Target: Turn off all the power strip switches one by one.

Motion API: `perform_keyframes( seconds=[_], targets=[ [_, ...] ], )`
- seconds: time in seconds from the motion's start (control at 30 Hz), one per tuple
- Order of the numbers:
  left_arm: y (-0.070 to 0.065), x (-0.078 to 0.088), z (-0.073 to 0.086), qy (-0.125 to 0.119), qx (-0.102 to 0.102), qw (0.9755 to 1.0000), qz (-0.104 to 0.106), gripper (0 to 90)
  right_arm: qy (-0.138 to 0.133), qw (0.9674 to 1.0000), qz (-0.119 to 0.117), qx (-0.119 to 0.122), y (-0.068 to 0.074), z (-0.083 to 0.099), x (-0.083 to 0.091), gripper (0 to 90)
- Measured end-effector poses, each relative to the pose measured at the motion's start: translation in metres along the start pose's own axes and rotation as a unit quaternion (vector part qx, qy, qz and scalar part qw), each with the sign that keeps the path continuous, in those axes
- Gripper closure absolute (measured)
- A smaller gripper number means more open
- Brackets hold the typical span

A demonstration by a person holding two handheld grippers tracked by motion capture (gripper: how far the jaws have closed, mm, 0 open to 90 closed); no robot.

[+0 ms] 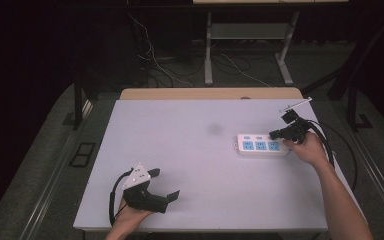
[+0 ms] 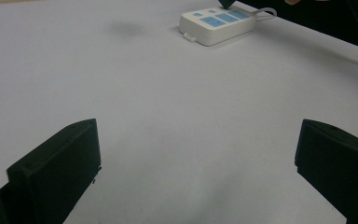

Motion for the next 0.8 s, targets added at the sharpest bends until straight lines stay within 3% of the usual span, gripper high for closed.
perform_keyframes(
  seconds=[0.8],
  targets=[
    [-0.0020, -0.0023, 0.0001, 0.002, -0.002, 1.0000, 0.004, 0.0, -0.013, 0.9998, -0.007, -0.013, -0.0008, 0.0022, 0.0000, 90.0]
  ],
)
Point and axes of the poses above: each handheld gripper's, and its own axes: x roughly backward along the jaws, z roughly out of its underside, y roughly to its left, the point moved 10 cm from there along -x, roughly forward along the jaws, and after that the axes turned 8 degrees about z, right-handed, at the moved point
